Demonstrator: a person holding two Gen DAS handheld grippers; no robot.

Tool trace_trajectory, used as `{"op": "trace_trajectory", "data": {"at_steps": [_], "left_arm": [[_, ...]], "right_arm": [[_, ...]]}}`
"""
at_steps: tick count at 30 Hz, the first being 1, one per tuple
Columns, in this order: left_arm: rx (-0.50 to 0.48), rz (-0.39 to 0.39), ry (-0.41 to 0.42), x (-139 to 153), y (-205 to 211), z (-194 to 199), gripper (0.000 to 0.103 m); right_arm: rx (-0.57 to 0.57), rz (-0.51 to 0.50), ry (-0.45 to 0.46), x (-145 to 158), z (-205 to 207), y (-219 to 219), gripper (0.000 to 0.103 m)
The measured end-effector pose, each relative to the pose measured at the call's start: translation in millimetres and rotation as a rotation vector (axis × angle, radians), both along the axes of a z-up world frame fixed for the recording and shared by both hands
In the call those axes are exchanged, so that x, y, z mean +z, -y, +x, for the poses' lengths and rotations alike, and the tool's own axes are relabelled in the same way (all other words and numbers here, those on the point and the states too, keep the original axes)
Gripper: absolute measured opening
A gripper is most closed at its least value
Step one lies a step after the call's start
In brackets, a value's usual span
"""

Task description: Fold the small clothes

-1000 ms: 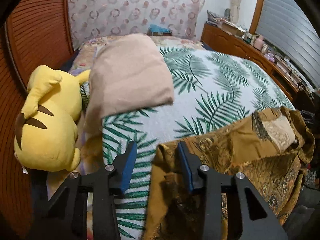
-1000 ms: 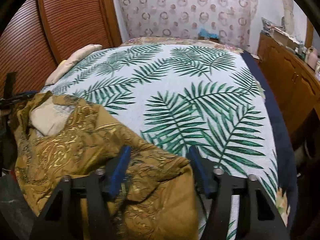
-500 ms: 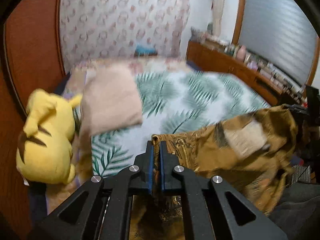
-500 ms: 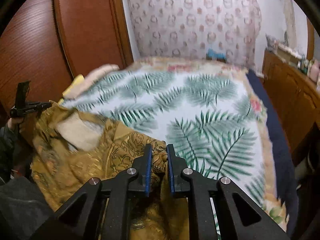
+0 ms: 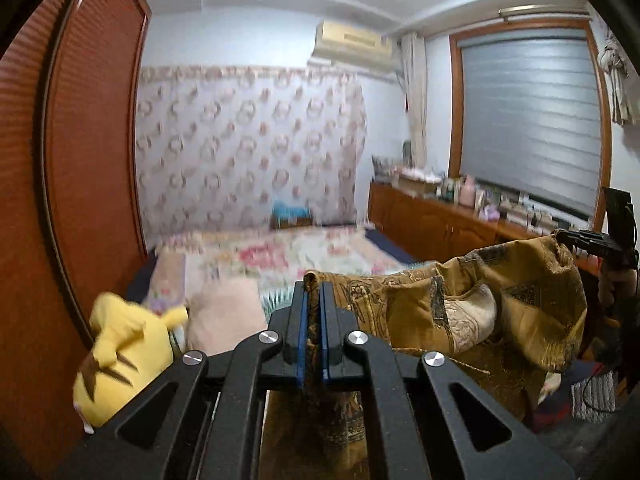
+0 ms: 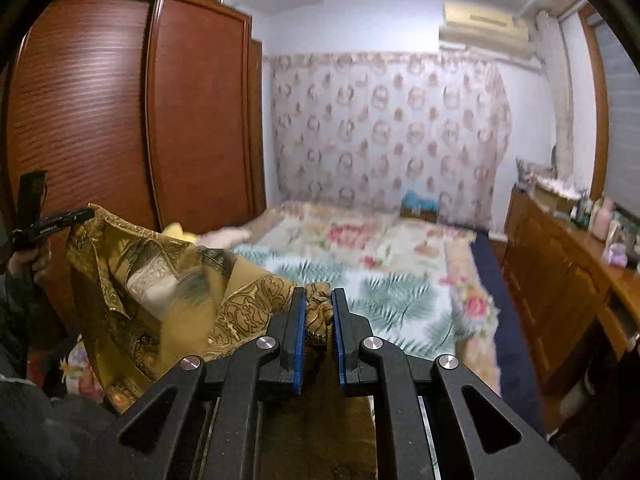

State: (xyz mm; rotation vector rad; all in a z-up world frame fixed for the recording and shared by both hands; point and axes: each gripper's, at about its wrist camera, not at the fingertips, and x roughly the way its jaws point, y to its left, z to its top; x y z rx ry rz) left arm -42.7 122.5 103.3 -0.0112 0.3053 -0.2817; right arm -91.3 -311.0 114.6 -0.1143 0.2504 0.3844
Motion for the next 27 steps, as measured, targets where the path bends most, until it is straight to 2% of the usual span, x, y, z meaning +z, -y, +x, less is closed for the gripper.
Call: {"op": "trace_trajectory", "data": {"at_steps": [8,17,20,22,27], "left_arm": [[0.009,0.005,0.140,61,-1,0,0.006],[0.050,-0.014,0.206,103,-11,15,0.006],[0.073,-0.003,0.200,103,-12,36,0.006],[0.089,0.005,0.166,96,-13,63,0.006],[0.118,0.042,0.066,53,-13,139,0.006]], "right_arm": [[-0.008,-0.017,0.159,65,-30,2,0.012],[-0.040,-0.041,0.244,108,-30,-5,0.012],[-0.072,-0.068,0.241,103,-9,-17,0.012],[-0.094,-0.095,0.224,101,12,-28,0.012],[-0.124,-0.152,0.125,82,107,-46,0.012]]}}
